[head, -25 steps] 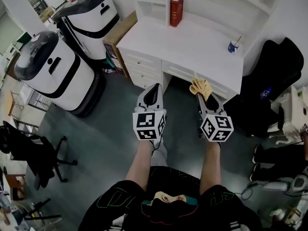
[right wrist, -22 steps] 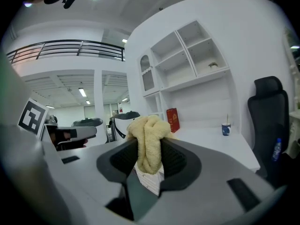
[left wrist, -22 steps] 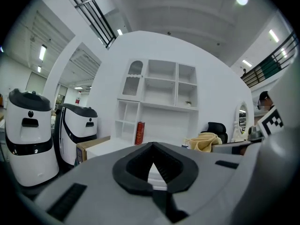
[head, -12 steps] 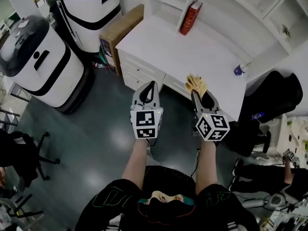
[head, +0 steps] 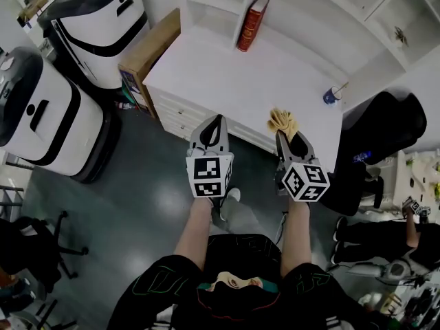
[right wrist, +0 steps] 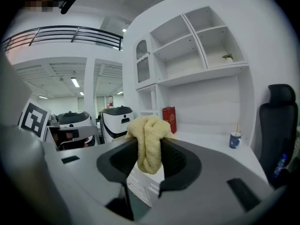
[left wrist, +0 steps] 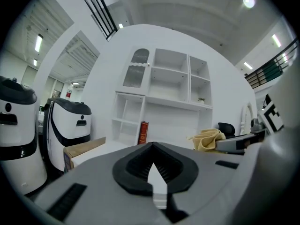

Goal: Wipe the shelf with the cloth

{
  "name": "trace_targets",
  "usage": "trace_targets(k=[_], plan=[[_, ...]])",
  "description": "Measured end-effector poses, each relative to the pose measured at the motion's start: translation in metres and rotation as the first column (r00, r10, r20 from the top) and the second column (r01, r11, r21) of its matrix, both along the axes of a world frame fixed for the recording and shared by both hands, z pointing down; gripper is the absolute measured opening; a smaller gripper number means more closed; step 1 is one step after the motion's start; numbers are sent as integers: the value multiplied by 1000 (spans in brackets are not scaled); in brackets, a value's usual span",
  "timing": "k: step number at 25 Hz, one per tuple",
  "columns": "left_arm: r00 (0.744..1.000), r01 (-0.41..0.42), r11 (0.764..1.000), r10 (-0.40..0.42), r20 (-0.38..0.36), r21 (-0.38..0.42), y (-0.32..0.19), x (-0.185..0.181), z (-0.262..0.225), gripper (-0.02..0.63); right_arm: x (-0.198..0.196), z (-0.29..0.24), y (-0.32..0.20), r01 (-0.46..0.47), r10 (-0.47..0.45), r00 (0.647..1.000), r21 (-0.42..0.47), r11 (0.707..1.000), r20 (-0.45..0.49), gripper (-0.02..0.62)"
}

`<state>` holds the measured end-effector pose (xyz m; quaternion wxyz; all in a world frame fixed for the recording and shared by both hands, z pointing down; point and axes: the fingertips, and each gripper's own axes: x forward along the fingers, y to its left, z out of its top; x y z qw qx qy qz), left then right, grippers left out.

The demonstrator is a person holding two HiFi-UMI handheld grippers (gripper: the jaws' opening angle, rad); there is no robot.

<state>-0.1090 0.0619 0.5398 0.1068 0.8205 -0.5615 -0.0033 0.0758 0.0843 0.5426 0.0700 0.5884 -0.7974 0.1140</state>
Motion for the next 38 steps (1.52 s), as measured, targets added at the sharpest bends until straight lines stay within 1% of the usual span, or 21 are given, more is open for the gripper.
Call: trace_targets(k=[3, 5, 10, 15, 19, 22, 25, 28, 31, 35, 38], plan=[[1000, -26, 1000, 26, 12, 15, -19, 17, -6, -2, 21, -1, -19, -32, 32, 999, 6, 999, 23, 137], [999, -25, 999, 24, 27, 36, -38, 21, -14, -2, 28, -6, -39, -38, 37, 998, 25, 999, 45, 137], [998, 6, 997, -11, 61, 81, -101, 28, -37, -2, 34, -20, -109, -2, -5, 996, 82, 997, 89, 137], [999, 12, 991, -19, 46, 137, -162, 52, -77, -2, 57, -61, -177, 13, -36, 990, 163, 987, 137, 137], [997, -4, 986, -9, 77, 170, -204, 81, -99, -2, 70, -80, -218, 35, -71, 983, 213, 976, 167, 137], [997, -14, 981, -2, 82, 193, -230, 100, -112, -2, 84, -93, -245, 38, -90, 976, 252, 967, 197, 137], [997, -3, 981, -12, 80, 194, -249, 108, -119, -2, 95, -103, -262, 38, -102, 971, 278, 960, 218, 137], [998, 10, 974, -24, 59, 228, -259, 112, -135, -2, 94, -114, -275, 76, -141, 970, 303, 950, 199, 137], [998, 7, 963, -23, 59, 269, -270, 117, -153, -2, 85, -127, -289, 118, -183, 968, 332, 936, 172, 137], [998, 3, 950, -24, 64, 313, -284, 115, -172, -2, 62, -153, -308, 182, -237, 966, 385, 905, 100, 137], [997, -1, 940, -24, 70, 341, -291, 112, -185, -2, 53, -174, -321, 208, -259, 963, 417, 885, 70, 137]])
